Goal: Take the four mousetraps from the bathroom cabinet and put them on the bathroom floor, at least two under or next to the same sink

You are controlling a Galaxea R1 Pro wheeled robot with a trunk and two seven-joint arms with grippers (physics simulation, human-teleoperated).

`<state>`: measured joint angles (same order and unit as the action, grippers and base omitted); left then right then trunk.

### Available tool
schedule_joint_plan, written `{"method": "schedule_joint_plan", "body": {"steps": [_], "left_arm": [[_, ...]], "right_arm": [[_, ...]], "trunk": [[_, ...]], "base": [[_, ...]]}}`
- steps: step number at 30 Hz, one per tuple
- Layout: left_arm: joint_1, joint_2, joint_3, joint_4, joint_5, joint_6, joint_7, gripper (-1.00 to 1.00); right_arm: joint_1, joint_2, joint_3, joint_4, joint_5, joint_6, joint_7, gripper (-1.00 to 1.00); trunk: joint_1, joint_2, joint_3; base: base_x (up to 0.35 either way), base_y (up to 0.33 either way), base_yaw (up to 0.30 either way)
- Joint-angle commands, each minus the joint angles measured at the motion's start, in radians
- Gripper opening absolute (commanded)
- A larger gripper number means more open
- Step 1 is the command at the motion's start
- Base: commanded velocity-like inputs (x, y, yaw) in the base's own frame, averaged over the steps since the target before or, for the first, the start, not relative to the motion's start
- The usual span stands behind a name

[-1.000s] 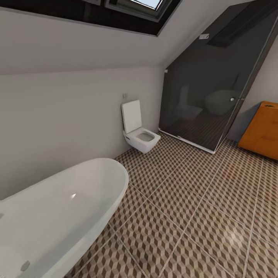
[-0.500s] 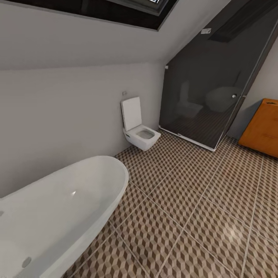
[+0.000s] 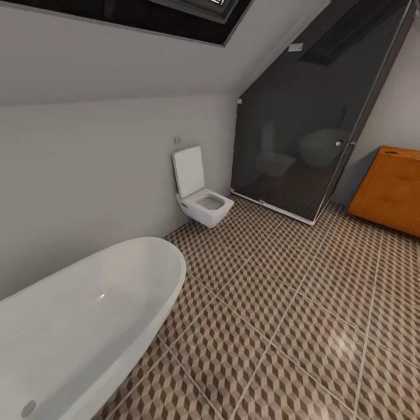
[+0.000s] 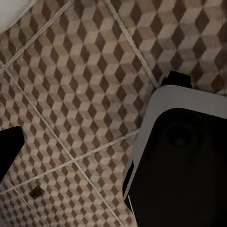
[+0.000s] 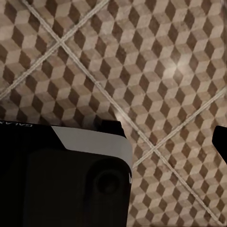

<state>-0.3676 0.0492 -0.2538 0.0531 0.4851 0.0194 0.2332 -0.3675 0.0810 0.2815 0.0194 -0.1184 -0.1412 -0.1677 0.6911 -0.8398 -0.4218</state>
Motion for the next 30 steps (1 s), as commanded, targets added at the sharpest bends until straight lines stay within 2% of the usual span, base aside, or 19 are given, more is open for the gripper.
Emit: {"method": "schedule_joint_plan", "body": {"steps": [1,30], "left_arm": [[-0.001,0.0,-0.009,0.001,0.007,0.002,0.001,1.0],[-0.001,-0.002,-0.009,0.001,0.007,0.002,0.001,1.0]], "right_arm": [[-0.001,0.0,0.008,0.002,-0.01,-0.005,-0.002,1.0],[-0.002,0.001,0.008,0.002,-0.01,-0.005,-0.002,1.0]], "trunk": [[0.0,-0.001,0.0],[0.0,-0.001,0.024]], "base": [[0.0,0.0,-0.291],[0.0,0.0,-0.289]]}}
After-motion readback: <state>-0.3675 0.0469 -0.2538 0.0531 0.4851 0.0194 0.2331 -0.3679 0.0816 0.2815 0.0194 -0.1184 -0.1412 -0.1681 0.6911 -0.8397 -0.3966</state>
